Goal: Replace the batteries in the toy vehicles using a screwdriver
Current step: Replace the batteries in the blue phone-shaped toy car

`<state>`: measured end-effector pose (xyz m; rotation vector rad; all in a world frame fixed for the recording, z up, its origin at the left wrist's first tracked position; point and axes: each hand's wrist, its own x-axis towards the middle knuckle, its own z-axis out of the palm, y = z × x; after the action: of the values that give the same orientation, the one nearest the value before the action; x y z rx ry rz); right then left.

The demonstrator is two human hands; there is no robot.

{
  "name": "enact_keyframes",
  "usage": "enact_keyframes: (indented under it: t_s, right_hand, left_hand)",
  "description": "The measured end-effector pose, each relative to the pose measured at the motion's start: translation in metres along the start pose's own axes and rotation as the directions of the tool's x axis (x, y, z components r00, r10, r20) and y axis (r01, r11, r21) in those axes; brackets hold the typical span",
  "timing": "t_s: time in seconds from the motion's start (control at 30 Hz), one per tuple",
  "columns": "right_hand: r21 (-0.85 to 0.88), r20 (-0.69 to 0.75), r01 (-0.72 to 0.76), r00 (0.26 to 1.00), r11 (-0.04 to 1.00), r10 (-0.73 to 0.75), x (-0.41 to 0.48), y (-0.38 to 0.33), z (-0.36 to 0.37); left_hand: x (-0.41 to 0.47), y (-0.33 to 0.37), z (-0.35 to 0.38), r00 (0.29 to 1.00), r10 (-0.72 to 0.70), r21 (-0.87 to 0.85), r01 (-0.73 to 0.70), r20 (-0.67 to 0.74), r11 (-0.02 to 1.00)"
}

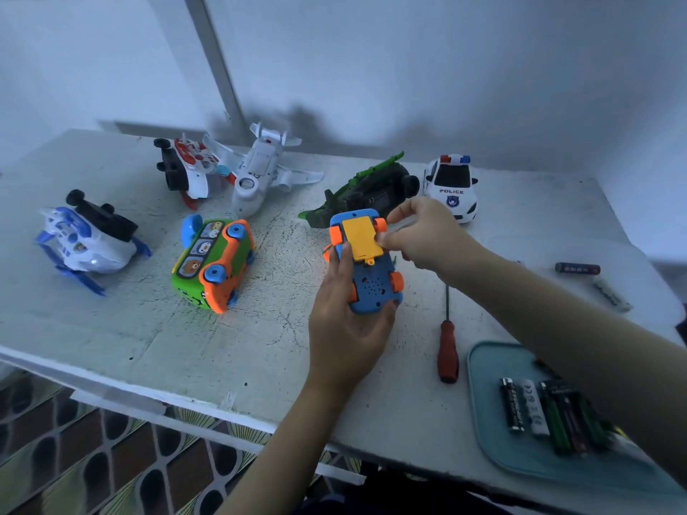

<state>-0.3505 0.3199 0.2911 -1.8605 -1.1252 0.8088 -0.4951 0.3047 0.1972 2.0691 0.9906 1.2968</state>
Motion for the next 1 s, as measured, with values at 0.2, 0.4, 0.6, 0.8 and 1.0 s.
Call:
enact_keyframes:
  t_s: [0.2,0.4,0.6,0.8,1.0]
  right_hand:
    - [-0.248,-0.029,0.198,0.977,0.948,-0.211,-0.005,-0.001,0.0]
    - [-0.245,0.014,0.299,0.952,0.922,-0.305,-0.007,0.005,0.002]
    - [-0.14,0.232,0.251,0.949,0.958,-0.215,-0.007,0.011,-0.003]
    - [-0.031,0.298,0.146,0.946,0.989,-0.13,-0.005,0.014,-0.004]
    - [-0.244,0.089,0.26,0.965,0.934,-0.246,0.012,0.019,-0.032]
  left_hand:
    - [-0.001,-0.003,0.001,1.0,-0.019,-0.016,0.02,0.01,1.0]
    - [-0.001,-0.003,0.001,0.999,-0.05,-0.041,0.05,0.002,0.998]
    - [0.0,-0.001,0.001,0.999,-0.045,-0.024,0.046,0.007,0.999]
    - [0.001,-0.004,0.0,0.999,-0.039,0.017,0.039,0.0,0.999]
    - [0.001,-0.006,0.002,0.999,-0.039,-0.013,0.039,-0.022,0.999]
